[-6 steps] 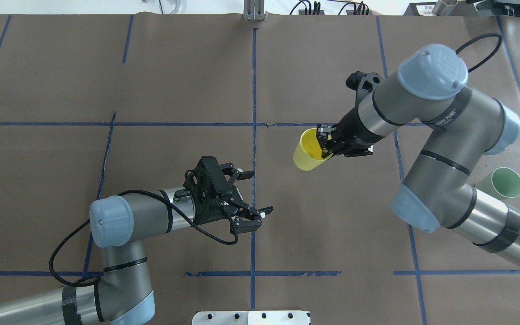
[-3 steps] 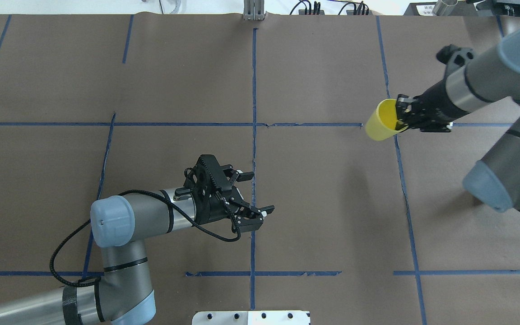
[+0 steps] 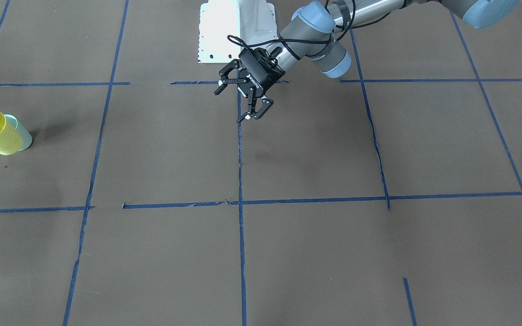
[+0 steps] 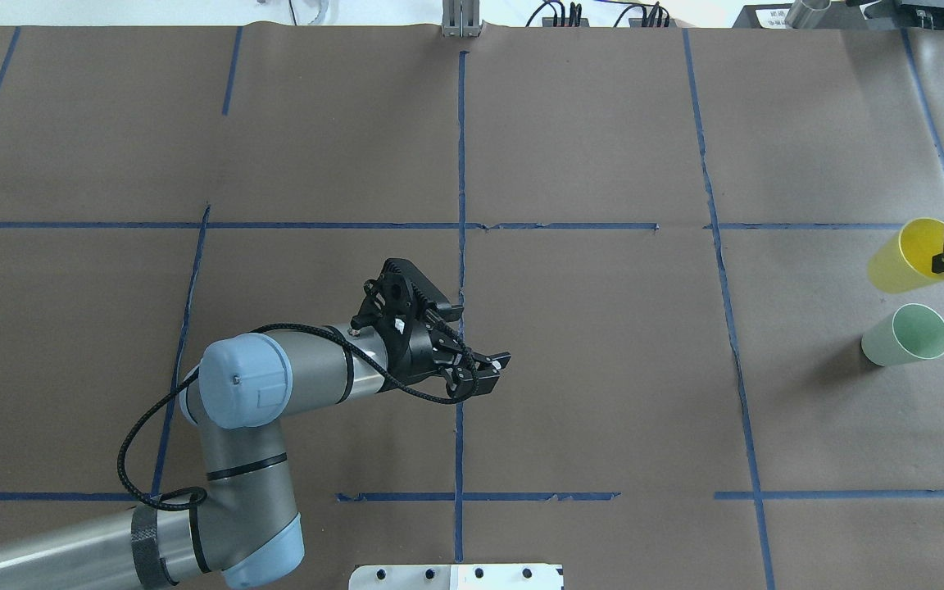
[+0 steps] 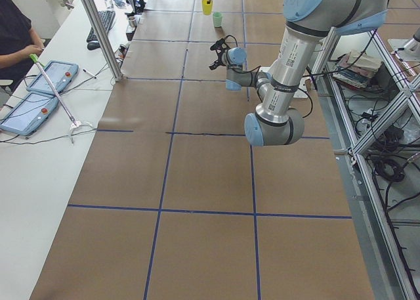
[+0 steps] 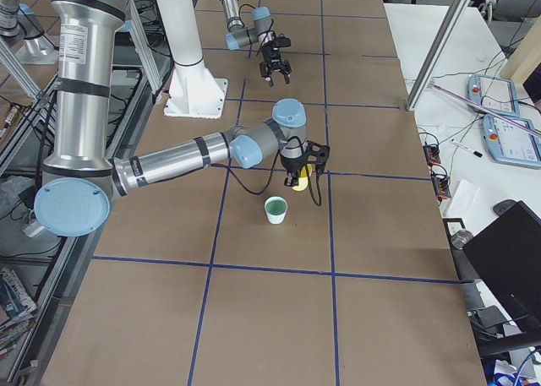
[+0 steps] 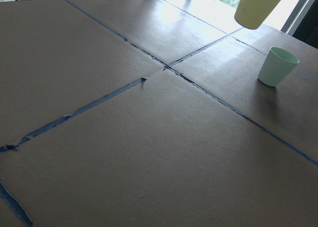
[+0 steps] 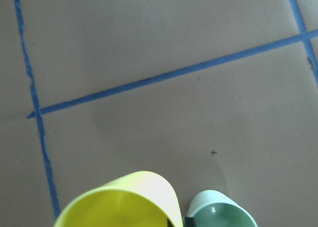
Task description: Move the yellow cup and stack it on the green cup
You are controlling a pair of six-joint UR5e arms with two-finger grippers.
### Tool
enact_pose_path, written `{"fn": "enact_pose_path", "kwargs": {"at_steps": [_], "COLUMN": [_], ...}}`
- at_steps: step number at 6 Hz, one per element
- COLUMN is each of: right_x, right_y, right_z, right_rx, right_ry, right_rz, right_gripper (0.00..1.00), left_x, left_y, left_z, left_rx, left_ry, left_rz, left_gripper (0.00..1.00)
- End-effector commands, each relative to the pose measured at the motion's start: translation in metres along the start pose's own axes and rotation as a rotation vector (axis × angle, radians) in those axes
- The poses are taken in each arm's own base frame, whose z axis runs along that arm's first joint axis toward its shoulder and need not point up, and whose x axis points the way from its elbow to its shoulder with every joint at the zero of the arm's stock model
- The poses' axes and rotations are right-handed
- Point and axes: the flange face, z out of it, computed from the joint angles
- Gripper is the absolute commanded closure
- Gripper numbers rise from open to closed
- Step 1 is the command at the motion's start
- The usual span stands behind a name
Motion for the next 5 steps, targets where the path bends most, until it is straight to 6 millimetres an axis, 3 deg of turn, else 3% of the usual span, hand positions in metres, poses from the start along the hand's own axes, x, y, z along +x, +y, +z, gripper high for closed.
{"fn": "enact_pose_path", "kwargs": {"at_steps": [1,3,4,5], "right_x": [0.033,0.038,0.038,0.038], "right_y": [0.019,0.022,0.022,0.023], "right_z": [0.003,0.006,0.007,0.01], "right_rx": [-0.025,-0.034,-0.038,-0.042], "right_ry": [0.035,0.044,0.043,0.048], "right_rz": [0.008,0.01,0.011,0.009], "right_gripper": [1.0,1.0,1.0,0.99], "left_x": [-0.011,-0.021,-0.033,-0.053], "left_y": [-0.011,-0.026,-0.025,-0.039], "left_z": [0.005,-0.002,-0.003,-0.015], "left_rx": [-0.082,-0.196,-0.29,-0.36], "left_ry": [-0.095,-0.227,-0.302,-0.309], "left_rz": [-0.023,-0.074,-0.086,-0.126], "left_gripper": [0.0,0.0,0.0,0.0]}}
